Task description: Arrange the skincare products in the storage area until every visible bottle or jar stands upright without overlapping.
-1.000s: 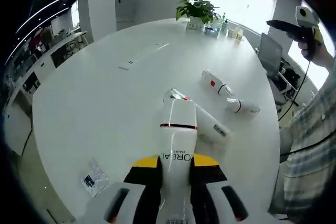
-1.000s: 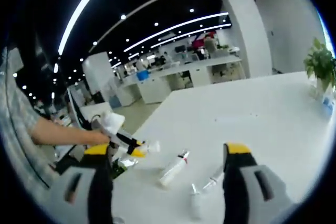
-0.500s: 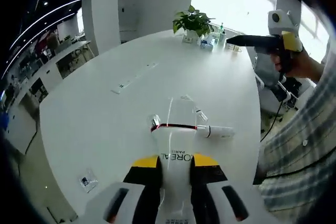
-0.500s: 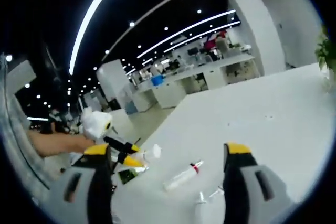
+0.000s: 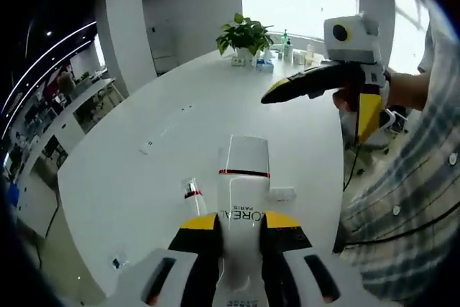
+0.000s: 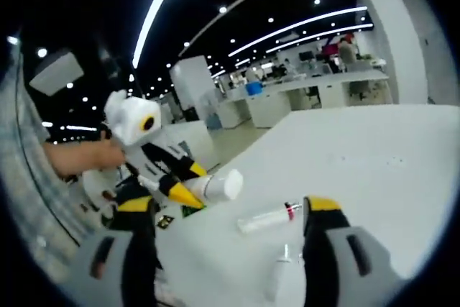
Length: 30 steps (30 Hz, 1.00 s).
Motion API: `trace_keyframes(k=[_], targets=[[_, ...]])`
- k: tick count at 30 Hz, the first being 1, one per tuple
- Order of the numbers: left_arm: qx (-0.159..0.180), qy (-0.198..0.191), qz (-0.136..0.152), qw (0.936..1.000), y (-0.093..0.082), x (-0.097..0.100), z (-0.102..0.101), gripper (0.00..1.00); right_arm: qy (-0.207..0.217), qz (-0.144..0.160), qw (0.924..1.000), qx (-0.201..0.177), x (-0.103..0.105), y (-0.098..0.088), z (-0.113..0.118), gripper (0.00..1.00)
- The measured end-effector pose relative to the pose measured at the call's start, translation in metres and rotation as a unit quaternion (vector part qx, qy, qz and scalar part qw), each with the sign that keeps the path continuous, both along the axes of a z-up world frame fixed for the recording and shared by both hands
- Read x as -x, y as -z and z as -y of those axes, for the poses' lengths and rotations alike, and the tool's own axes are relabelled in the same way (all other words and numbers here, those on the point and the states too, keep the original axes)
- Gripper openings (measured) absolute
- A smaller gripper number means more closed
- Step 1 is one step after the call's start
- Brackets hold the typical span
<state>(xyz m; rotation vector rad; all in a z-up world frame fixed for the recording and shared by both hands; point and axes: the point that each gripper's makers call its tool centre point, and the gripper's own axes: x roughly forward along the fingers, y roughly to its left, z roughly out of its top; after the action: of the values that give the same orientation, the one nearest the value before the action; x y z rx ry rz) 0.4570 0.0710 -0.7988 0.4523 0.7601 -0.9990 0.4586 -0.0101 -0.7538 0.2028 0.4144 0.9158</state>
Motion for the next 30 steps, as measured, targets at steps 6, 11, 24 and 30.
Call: trace_keyframes(k=[6,11,24,30], targets=[[-0.06,0.067,-0.01,0.9959,0.023,0.026,0.004,0.19,-0.047,0.003,0.9988,0.013,0.019,0.009,-0.003,0.8],[-0.048,0.102,-0.017,0.9935,0.027,0.038,0.023,0.2,-0.092,0.006,0.9938,0.062,0.032,0.029,-0.006,0.77],[-0.106,0.196,-0.011,0.9748,0.026,0.041,0.033,0.2,-0.174,0.054,0.9621,0.203,0.043,0.049,-0.011,0.69],[-0.122,0.219,-0.021,0.9678,0.026,0.05,0.043,0.2,-0.232,0.081,0.9285,0.278,0.052,0.062,-0.019,0.64]])
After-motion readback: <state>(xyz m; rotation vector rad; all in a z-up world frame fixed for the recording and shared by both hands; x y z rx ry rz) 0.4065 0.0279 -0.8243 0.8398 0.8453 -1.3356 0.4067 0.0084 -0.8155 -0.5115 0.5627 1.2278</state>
